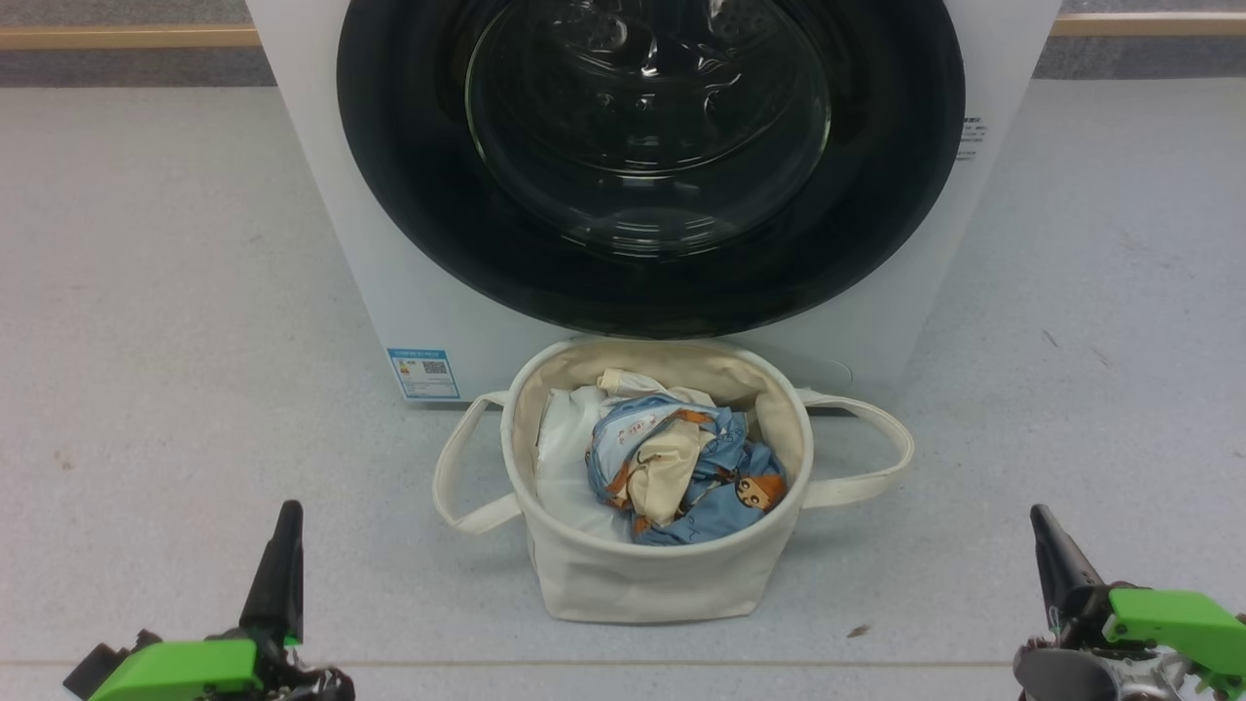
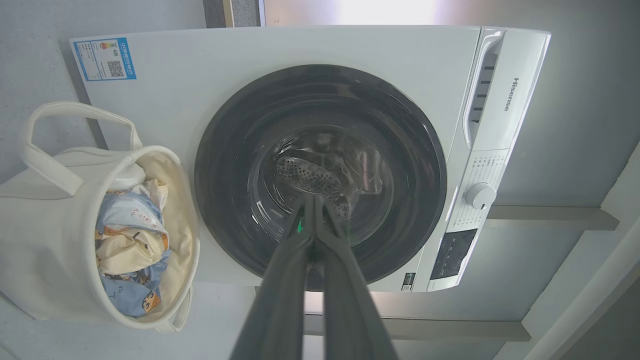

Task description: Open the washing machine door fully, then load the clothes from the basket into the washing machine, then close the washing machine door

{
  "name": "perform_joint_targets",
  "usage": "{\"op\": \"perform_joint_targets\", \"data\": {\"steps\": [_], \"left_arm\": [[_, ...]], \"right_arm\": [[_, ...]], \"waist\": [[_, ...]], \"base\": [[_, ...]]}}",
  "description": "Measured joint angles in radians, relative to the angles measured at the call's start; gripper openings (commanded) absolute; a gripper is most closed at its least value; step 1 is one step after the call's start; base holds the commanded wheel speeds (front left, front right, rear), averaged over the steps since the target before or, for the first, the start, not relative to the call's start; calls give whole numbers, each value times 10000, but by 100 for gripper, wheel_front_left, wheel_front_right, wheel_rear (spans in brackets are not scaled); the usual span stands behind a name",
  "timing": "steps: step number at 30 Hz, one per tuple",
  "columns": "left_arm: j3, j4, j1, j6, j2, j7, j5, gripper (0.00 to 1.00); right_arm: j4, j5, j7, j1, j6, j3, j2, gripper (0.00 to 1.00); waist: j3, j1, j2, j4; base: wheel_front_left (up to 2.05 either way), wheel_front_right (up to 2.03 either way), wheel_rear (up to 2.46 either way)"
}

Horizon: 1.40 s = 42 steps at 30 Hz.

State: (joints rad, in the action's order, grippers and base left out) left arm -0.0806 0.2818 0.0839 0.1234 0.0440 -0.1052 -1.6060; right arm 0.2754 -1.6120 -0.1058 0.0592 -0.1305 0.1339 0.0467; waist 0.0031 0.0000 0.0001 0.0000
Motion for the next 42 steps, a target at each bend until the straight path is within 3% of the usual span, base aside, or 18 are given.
{"op": "perform_joint_targets", "data": {"steps": [24, 25, 33, 38, 42], "left_arm": [[0, 0, 0, 2, 0, 0, 0, 0], [0, 0, 0, 2, 0, 0, 0, 100], [40, 905, -583, -13, -88, 12, 0, 100], [35, 932, -496, -15, -81, 21, 12, 100], [29, 978, -402, -44, -67, 111, 21, 100]], "right_arm": [[0, 0, 0, 0, 0, 0, 0, 0], [0, 0, 0, 0, 0, 0, 0, 100], [892, -2, 17, -516, 0, -31, -94, 100], [884, 0, 115, -435, 0, -48, -94, 100], [851, 2, 205, -432, 0, -88, -94, 100]], "waist": [[0, 0, 0, 0], [0, 0, 0, 0], [11, 0, 0, 5], [-20, 21, 0, 38], [-7, 4, 0, 56]], "base": [[0, 0, 0], [0, 0, 0], [0, 0, 0], [0, 0, 0], [0, 0, 0]]}}
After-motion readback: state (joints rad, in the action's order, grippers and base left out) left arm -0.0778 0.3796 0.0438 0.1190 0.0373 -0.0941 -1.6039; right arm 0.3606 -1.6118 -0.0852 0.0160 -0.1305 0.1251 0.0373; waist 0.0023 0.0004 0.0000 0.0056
